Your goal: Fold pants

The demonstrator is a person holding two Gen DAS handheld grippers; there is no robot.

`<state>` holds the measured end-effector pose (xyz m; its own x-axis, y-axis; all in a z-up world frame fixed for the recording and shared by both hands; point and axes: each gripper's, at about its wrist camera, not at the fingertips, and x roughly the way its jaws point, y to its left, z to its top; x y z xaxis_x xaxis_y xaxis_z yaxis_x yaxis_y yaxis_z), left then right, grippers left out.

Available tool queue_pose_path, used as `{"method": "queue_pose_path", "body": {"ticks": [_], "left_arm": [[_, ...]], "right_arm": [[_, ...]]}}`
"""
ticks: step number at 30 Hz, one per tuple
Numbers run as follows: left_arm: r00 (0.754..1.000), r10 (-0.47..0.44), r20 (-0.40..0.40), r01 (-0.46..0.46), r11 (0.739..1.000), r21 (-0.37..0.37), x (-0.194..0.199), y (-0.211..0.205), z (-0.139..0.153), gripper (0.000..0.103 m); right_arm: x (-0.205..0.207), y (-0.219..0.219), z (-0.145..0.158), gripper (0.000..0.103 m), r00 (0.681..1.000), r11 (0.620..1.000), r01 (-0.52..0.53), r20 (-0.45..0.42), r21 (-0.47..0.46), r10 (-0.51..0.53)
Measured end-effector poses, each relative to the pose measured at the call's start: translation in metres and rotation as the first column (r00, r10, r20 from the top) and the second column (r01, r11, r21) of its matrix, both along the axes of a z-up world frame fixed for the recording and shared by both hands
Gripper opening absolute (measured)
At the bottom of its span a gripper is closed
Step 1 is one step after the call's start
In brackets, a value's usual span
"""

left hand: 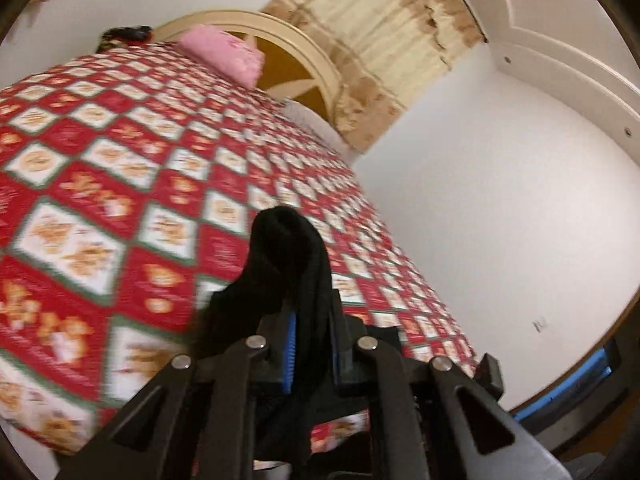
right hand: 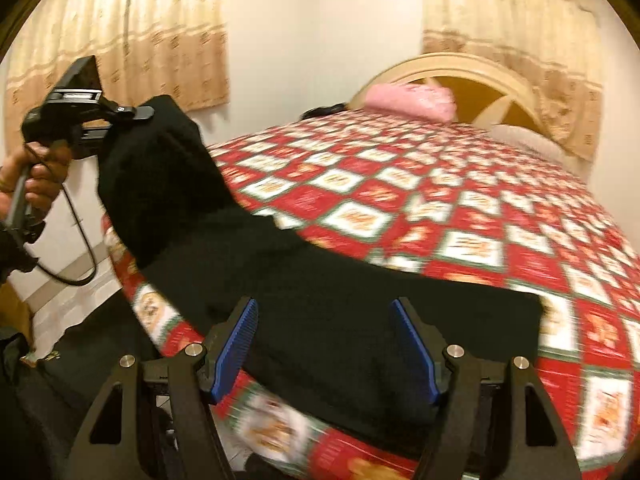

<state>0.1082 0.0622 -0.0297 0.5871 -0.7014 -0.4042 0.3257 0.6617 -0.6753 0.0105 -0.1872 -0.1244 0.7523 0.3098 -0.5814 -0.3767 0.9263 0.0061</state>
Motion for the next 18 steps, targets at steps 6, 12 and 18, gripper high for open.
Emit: {"method": "queue_pose_path", "body": {"ticks": [6, 12, 18], "left_arm": [[0.992, -0.124, 0.018, 0.124, 0.992, 0.008, 0.015, -0.079, 0.016, 0.013], [0.968, -0.249, -0.016, 0.249, 0.963, 0.099, 0.026, -0.161, 0.003, 0.013], [0.947, -0.3, -0.111, 0.317, 0.929, 0.191, 0.04, -0.226, -0.042, 0.013]], "right_arm": [[-0.018, -0.061, 0.007, 0.07, 0.989, 0.988, 0.147, 0.023, 0.046, -0.149], [-0.022, -0.111, 0.0, 0.07, 0.958, 0.951, 0.285, 0.0, 0.123, -0.287], [-0.016, -0.144, -0.019, 0.07, 0.914, 0.893, 0.406, -0.072, 0.197, -0.399]]}}
